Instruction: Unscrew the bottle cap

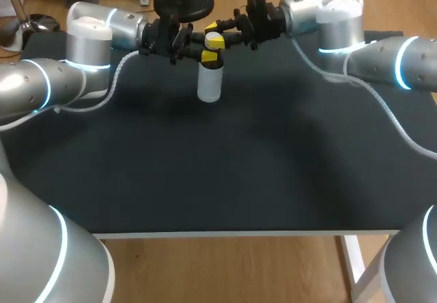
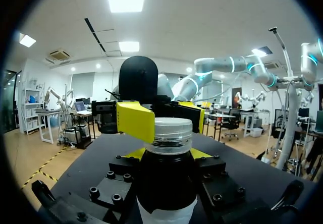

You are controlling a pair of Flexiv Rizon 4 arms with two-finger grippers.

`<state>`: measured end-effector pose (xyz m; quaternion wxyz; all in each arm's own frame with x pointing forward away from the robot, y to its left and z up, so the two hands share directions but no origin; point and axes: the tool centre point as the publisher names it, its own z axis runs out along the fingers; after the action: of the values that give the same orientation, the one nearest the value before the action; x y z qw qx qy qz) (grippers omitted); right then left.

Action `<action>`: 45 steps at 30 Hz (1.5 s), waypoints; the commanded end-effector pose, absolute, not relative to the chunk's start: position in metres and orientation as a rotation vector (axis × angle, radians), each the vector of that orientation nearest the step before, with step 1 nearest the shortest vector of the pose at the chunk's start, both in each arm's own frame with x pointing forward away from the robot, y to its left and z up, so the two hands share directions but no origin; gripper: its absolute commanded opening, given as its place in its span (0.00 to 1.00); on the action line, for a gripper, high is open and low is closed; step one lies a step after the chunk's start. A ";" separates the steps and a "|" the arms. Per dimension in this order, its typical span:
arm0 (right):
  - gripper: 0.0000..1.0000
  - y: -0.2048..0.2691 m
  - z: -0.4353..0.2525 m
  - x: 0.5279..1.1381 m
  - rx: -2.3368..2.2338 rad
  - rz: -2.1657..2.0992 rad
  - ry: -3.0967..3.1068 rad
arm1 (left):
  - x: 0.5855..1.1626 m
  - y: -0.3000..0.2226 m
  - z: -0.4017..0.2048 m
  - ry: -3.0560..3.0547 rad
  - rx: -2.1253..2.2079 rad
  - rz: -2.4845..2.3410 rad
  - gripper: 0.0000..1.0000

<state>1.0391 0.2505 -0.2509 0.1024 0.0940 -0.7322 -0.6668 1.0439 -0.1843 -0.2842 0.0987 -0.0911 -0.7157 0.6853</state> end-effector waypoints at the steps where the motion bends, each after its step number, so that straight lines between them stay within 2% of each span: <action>1: 0.00 0.255 -0.260 1.037 0.682 -1.697 -1.808 | 1.050 -0.187 -0.284 -2.113 -0.271 2.027 0.00; 23: 0.00 0.254 -0.267 1.034 0.928 -1.559 -1.464 | 1.050 -0.187 -0.284 -2.113 -0.271 2.027 0.00; 42: 0.00 0.257 -0.248 1.032 0.995 -1.450 -1.448 | 1.050 -0.187 -0.284 -2.113 -0.271 2.027 0.00; 43: 0.45 0.257 -0.249 1.032 0.989 -1.457 -1.456 | 1.050 -0.187 -0.284 -2.113 -0.271 2.027 0.00; 44: 0.63 0.257 -0.249 1.032 0.997 -1.456 -1.448 | 1.050 -0.187 -0.284 -2.113 -0.271 2.027 0.00; 45: 0.00 0.256 -0.250 1.031 1.012 -1.466 -1.441 | 1.050 -0.187 -0.284 -2.113 -0.271 2.027 0.00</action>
<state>1.0265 0.2578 -0.2451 0.1839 0.1682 -0.6881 -0.6814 1.0445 -0.1863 -0.2834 0.0965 -0.0895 -0.7156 0.6860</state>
